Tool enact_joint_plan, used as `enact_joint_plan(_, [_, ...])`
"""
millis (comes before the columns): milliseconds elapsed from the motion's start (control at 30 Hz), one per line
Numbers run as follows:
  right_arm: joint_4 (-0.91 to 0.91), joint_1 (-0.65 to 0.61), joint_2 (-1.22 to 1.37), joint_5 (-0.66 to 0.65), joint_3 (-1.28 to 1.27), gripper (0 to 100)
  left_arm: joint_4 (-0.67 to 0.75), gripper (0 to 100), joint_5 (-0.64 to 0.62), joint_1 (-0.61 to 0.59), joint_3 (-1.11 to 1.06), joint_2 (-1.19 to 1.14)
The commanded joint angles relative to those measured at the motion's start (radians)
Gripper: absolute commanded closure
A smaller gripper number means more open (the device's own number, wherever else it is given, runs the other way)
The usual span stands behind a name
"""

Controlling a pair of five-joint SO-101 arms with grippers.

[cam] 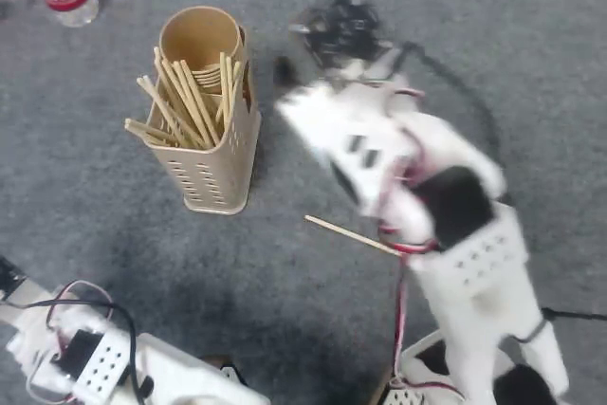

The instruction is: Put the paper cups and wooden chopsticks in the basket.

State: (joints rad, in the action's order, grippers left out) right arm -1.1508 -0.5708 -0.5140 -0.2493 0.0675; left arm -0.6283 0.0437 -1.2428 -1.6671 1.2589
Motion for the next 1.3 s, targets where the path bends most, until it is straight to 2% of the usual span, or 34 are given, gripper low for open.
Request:
enact_joint_plan(0, [-0.268, 0.117, -0.028, -0.152, 0.021, 89.7, 0.018, 93, 0.009, -0.005, 0.005, 0.009])
enact_joint_plan(133, [-0.432, 0.156, 0.027, -0.396, -0.15, 89.8, 0.018, 93, 0.009, -0.005, 0.005, 0.009])
enact_joint_plan(200, [-0.46, 0.159, 0.062, -0.505, -0.281, 89.8, 0.018, 93, 0.009, -0.005, 0.005, 0.009])
enact_joint_plan(267, [-0.441, 0.163, 0.088, -0.552, -0.397, 89.8, 0.018, 93, 0.009, -0.005, 0.005, 0.009])
enact_joint_plan(633, [-0.097, 0.188, 0.128, -0.565, -0.778, 89.8, 0.018, 93, 0.009, -0.005, 0.005, 0.009])
enact_joint_plan(833, [0.036, 0.191, 0.128, -0.664, -0.924, 89.8, 0.018, 93, 0.009, -0.005, 0.005, 0.009])
enact_joint_plan(1067, [0.113, 0.259, 0.148, -0.666, -0.961, 89.8, 0.018, 93, 0.009, -0.005, 0.005, 0.009])
enact_joint_plan(1267, [0.156, 0.265, 0.334, -0.667, -0.939, 89.8, 0.018, 93, 0.009, -0.005, 0.005, 0.009])
